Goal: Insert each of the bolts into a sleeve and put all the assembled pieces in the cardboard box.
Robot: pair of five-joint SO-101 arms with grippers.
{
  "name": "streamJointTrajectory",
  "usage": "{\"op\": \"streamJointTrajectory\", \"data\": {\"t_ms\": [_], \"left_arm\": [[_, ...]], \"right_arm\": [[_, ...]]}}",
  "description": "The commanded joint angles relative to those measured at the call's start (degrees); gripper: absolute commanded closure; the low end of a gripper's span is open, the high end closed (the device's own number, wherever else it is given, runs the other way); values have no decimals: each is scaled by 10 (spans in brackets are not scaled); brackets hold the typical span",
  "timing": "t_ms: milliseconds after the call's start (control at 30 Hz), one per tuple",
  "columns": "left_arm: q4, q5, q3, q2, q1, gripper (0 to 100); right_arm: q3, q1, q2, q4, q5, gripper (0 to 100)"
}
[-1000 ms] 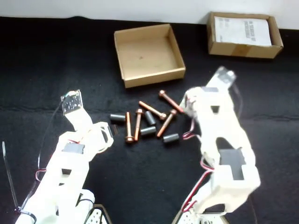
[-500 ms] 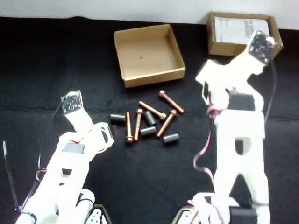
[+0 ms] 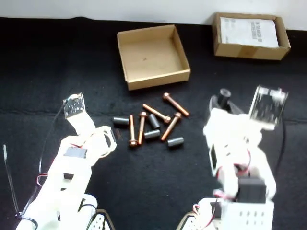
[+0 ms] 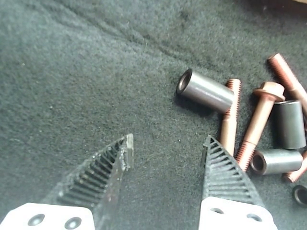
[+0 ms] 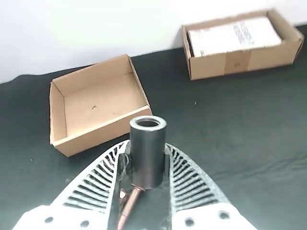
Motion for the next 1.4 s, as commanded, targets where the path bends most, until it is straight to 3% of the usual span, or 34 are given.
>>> {"op": "streamJointTrajectory", "data": {"t_ms": [0, 133, 300, 500, 700, 900, 1367], "left_arm": [[0, 3, -7, 0, 6, 758], [87, 3, -58, 0, 7, 755], [235, 4, -176, 0, 7, 755], [315, 4, -291, 1, 28, 755], [318, 55, -357, 29, 103, 755], [323, 68, -473, 217, 169, 755], [324, 228, -786, 588, 217, 755]], "right_arm": [[87, 0, -157, 0, 49, 992], [182, 0, -298, 2, 95, 992], [201, 44, -282, 9, 98, 992], [232, 50, -291, 7, 87, 992], [297, 50, -291, -55, 89, 992], [368, 50, -291, -103, 88, 992], [449, 51, -291, -133, 88, 992]]}}
